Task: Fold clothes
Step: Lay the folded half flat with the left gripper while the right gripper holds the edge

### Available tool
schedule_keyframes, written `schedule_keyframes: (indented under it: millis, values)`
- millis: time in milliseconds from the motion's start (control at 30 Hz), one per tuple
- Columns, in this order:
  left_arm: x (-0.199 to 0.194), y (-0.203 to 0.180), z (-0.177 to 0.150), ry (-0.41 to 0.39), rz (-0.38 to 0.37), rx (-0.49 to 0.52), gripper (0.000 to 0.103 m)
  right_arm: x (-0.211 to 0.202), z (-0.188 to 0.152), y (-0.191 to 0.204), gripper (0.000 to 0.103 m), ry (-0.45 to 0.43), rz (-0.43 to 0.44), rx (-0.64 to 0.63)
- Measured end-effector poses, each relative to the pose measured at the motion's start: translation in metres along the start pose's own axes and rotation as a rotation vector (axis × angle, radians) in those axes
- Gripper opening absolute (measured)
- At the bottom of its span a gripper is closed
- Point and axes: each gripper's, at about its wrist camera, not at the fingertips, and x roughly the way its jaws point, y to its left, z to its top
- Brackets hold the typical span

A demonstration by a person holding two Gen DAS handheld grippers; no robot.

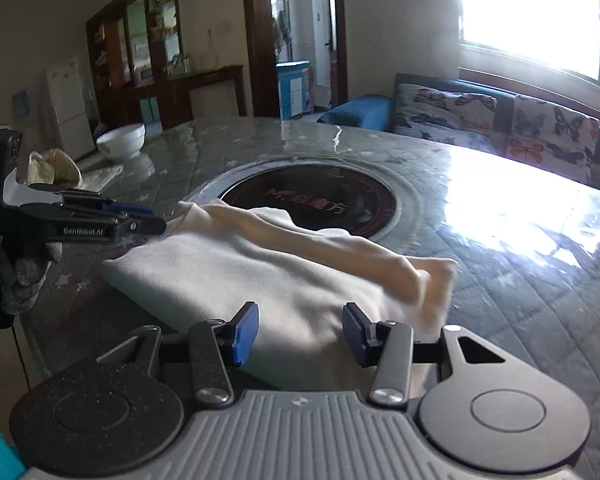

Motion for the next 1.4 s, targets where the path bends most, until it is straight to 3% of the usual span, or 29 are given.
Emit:
schedule_keyframes:
  millis: [167, 333, 467, 633, 800, 933, 1133, 1300, 1400]
  values:
    - [0.016, -0.013, 0.009, 0.009, -0.027, 0.042, 0.029, -0.003, -0.015, -0.008, 0.047, 0.032, 0.004, 0.049]
    - [0.036, -0.01, 0.006, 0.059, -0.002, 0.046, 0.029, -0.009, -0.017, -0.011, 0.047, 0.025, 0.01, 0.063]
    - [0.035, -0.011, 0.004, 0.055, -0.002, 0.049, 0.029, -0.006, -0.006, -0.012, 0.046, -0.007, 0.024, 0.064]
    - [0.036, -0.01, 0.006, 0.057, 0.002, 0.05, 0.029, 0.019, -0.005, -0.017, 0.046, 0.027, 0.043, 0.098]
    - [0.035, -0.009, 0.008, 0.057, 0.006, 0.046, 0.029, 0.019, -0.001, -0.018, 0.046, 0.026, 0.046, 0.099]
    - [0.03, -0.014, 0.01, 0.038, -0.01, 0.033, 0.033, 0.026, 0.011, -0.023, 0.046, 0.006, 0.032, 0.099]
    - [0.019, -0.027, 0.009, 0.026, -0.054, 0.042, 0.041, 0.056, 0.015, -0.029, 0.046, 0.042, 0.021, 0.099]
    - [0.012, -0.032, 0.007, 0.016, -0.069, 0.042, 0.043, 0.061, 0.031, -0.023, 0.046, 0.01, 0.013, 0.069]
    - [0.011, -0.033, 0.005, 0.019, -0.069, 0.031, 0.044, 0.078, 0.036, -0.023, 0.046, 0.034, -0.005, 0.057]
